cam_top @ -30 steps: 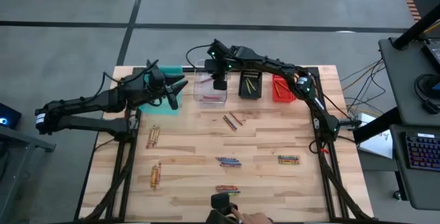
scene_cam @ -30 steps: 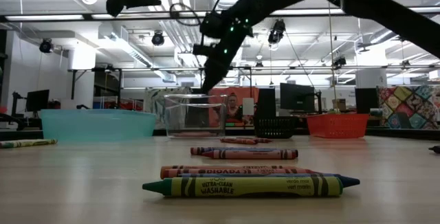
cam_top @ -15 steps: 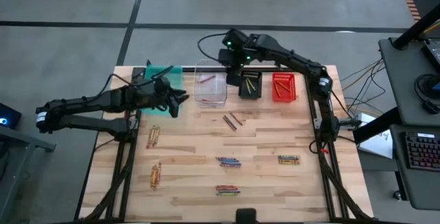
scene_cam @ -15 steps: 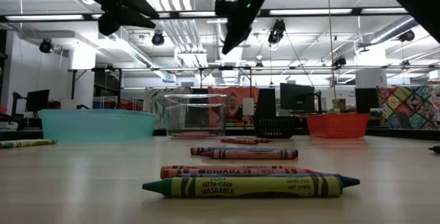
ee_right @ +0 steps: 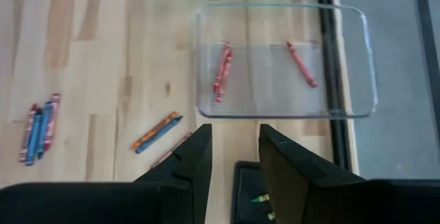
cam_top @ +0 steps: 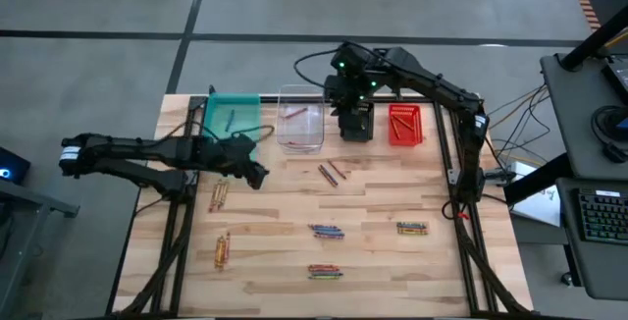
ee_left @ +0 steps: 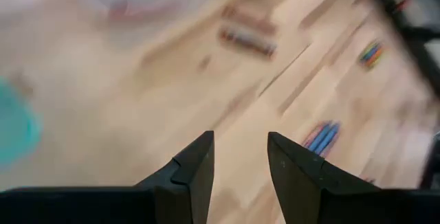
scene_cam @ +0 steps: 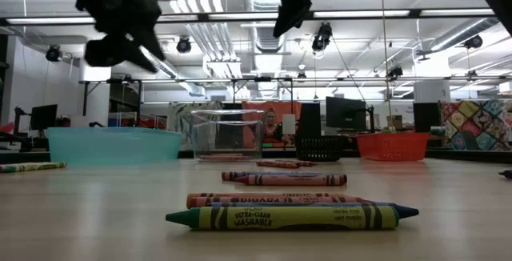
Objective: Sort crayons
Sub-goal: Put the green crayon into the black bin
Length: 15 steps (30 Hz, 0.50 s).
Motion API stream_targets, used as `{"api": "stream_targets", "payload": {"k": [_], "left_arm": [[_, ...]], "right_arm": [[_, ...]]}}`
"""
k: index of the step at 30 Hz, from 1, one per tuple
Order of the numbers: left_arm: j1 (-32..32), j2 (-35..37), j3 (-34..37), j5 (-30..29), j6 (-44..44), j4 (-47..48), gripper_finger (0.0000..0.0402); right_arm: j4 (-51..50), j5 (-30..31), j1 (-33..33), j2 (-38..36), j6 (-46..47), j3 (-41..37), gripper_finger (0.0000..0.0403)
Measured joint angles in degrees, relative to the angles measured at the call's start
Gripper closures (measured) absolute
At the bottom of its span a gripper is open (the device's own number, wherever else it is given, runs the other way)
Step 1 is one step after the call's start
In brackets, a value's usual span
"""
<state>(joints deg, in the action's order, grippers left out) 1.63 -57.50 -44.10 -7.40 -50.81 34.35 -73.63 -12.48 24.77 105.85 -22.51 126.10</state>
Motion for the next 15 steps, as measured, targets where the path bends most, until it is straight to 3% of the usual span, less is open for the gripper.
{"api": "stream_targets", "payload": {"k": [10, 15], "left_arm": [[-8.0, -6.7, 0.0, -1.1, -19.1, 22.1, 0.0283], [-9.5, -10.7, 0.0, -2.8, -24.1, 28.8, 0.0283]], "right_arm": [[-0.1, 0.0, -2.9, 0.0, -2.2, 0.0, 0.0294], [0.0, 0.0, -3.2, 0.0, -2.9, 0.0, 0.0294]]}}
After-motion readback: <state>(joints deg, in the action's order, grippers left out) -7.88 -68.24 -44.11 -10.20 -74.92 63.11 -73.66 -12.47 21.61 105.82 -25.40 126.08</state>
